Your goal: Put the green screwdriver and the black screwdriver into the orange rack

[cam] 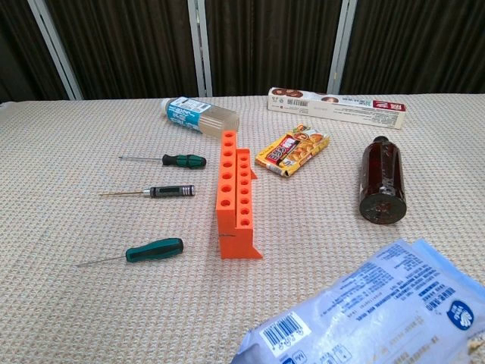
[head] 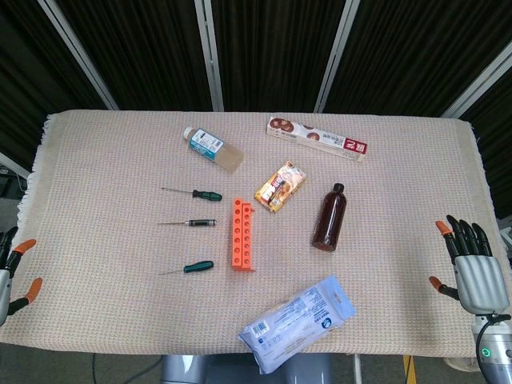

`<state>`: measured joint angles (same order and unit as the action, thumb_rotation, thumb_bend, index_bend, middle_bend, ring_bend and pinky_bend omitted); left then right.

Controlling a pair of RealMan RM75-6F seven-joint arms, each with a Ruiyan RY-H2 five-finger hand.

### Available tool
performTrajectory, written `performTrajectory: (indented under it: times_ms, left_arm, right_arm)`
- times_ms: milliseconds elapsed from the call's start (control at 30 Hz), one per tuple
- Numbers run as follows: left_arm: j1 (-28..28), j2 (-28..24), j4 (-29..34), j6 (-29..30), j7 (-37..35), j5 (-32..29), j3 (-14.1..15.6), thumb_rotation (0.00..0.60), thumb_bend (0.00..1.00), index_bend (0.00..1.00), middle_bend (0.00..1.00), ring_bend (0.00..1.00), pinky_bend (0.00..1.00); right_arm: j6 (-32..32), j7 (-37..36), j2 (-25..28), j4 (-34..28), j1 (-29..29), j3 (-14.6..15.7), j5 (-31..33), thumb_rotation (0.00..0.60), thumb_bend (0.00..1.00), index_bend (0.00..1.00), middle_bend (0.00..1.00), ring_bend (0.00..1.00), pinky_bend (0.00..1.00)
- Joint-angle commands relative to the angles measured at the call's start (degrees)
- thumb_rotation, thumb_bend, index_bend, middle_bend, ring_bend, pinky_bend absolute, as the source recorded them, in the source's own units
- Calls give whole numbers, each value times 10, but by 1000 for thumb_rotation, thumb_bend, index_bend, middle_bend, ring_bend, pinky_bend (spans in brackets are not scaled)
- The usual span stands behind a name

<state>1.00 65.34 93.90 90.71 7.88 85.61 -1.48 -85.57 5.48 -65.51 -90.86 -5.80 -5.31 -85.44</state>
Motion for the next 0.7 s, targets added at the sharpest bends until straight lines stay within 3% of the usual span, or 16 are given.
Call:
performTrajectory:
  times_ms: [33,700]
  left_arm:
    - [2,0,0,-2,0,1,-2,600,314,211,14,0,0]
    - [16,1,3,-23,0,14,-2,600,314,235,38,0,0]
  right_arm:
    - [-4,-3,-1,0,4,1,0,600,0,81,21,0,13]
    - [-14,-24,0,6,14,14,-15,600,0,81,21,0,14]
